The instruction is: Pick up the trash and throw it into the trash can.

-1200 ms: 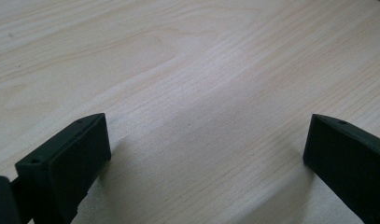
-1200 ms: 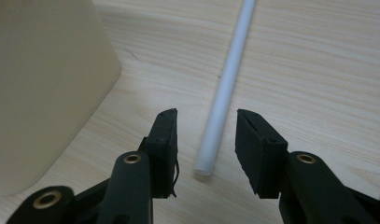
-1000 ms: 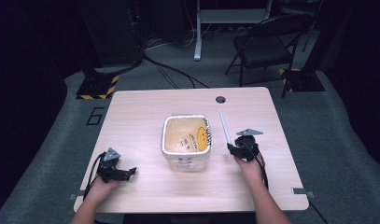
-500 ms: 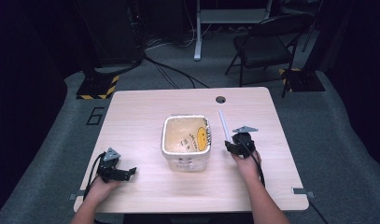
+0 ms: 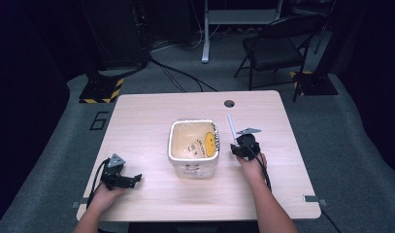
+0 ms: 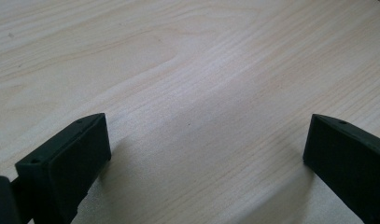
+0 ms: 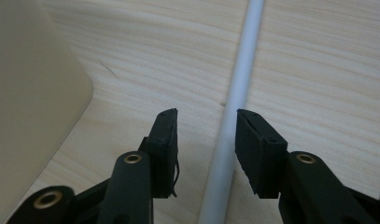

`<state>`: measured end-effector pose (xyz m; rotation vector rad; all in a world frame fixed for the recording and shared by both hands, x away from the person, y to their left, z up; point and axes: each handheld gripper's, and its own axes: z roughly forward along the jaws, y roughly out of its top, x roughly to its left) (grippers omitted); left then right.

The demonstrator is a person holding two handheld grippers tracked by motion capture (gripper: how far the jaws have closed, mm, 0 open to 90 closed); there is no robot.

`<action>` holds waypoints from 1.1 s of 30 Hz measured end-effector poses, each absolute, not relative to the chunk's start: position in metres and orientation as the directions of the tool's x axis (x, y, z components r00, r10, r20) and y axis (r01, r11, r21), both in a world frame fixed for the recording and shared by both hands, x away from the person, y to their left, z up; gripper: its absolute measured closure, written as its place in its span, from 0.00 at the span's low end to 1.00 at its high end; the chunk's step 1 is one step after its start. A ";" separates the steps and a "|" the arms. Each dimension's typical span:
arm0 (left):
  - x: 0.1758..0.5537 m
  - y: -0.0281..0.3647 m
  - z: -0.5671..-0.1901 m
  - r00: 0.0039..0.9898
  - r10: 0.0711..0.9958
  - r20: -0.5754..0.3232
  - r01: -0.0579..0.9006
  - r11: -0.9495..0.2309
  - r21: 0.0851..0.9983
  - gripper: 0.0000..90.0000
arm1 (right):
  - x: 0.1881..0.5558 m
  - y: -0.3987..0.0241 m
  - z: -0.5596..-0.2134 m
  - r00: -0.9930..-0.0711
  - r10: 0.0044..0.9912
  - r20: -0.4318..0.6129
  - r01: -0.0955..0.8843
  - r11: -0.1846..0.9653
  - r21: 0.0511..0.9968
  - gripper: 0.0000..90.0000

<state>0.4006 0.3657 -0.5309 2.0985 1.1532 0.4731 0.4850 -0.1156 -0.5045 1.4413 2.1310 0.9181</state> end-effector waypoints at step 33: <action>0.401 0.366 -0.531 0.538 0.843 -0.012 0.593 -0.368 0.716 0.00 | 0.488 -0.110 -0.506 -0.402 0.915 -0.029 0.670 0.315 0.672 0.87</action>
